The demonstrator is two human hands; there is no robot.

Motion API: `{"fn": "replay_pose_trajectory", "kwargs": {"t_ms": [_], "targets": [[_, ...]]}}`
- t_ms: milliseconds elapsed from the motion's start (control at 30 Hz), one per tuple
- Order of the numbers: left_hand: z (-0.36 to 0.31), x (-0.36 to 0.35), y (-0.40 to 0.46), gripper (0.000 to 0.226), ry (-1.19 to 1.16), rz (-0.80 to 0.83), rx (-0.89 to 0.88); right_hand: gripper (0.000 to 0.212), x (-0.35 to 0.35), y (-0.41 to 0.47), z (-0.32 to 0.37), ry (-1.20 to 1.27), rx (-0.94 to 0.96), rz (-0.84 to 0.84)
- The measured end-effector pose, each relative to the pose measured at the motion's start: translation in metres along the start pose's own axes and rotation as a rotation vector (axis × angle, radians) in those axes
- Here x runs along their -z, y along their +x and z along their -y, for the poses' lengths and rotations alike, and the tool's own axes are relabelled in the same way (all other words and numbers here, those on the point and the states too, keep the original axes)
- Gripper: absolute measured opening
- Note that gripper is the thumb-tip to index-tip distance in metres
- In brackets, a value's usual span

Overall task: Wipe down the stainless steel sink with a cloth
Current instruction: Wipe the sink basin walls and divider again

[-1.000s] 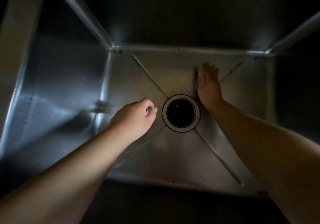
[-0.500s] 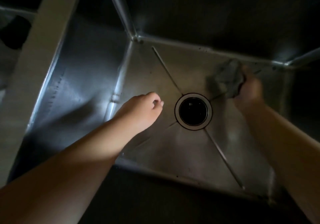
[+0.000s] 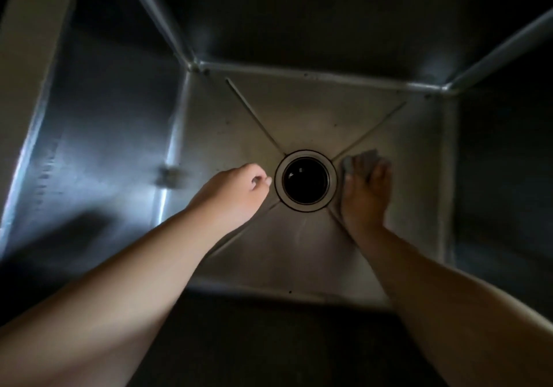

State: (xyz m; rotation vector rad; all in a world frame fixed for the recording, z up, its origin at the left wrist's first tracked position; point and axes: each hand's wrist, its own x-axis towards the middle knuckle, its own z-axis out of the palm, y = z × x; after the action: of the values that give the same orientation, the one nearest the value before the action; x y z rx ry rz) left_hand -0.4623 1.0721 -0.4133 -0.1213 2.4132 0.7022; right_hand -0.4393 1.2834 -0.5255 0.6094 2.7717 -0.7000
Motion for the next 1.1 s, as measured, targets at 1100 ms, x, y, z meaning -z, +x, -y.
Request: {"fn": "replay_pose_trajectory", "kwargs": {"t_ms": [1100], "targets": [[0.005, 0.035, -0.044, 0.017, -0.035, -0.144, 0.019, 0.04, 0.076, -0.004, 0.121, 0.818, -0.356, 0.435]]}}
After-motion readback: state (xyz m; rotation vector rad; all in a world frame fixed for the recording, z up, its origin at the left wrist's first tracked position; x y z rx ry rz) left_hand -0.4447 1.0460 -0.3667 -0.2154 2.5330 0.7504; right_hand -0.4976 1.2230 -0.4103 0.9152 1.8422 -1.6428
